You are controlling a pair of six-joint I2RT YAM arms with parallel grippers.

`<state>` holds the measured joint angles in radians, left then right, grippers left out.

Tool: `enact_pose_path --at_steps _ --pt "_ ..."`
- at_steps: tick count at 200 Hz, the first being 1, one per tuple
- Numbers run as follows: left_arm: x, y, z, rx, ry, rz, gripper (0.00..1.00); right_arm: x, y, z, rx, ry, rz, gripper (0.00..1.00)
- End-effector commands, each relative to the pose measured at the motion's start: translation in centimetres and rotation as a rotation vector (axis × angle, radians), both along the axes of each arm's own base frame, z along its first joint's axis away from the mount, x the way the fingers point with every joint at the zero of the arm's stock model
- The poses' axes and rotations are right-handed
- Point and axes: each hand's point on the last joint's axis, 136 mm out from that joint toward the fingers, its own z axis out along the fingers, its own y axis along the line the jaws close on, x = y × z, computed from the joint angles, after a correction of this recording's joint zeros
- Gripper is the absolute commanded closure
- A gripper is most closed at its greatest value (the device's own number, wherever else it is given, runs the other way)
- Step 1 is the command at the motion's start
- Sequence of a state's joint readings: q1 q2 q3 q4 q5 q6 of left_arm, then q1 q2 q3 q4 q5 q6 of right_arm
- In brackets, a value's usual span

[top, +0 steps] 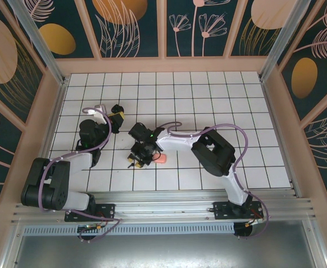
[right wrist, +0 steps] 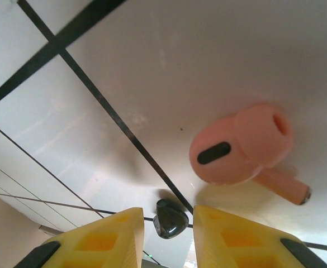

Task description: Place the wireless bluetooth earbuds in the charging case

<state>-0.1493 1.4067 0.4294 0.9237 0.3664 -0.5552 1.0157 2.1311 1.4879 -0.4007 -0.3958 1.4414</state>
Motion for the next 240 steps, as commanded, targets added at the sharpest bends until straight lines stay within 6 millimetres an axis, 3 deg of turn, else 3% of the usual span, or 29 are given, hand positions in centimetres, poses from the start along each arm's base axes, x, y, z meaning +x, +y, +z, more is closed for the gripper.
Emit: enact_pose_path --at_steps 1,167,240 --pt "-0.3 0.0 1.6 -0.022 -0.053 -0.013 0.92 0.0 0.2 -0.7 -0.013 0.022 0.021 0.71" --pt "-0.5 0.0 1.7 -0.024 -0.056 -0.015 0.92 -0.7 0.5 -1.1 -0.030 0.036 0.060 0.79" --pt "-0.5 -0.1 1.2 -0.023 -0.044 -0.020 0.92 -1.1 -1.8 -0.3 -0.071 0.010 0.053 0.79"
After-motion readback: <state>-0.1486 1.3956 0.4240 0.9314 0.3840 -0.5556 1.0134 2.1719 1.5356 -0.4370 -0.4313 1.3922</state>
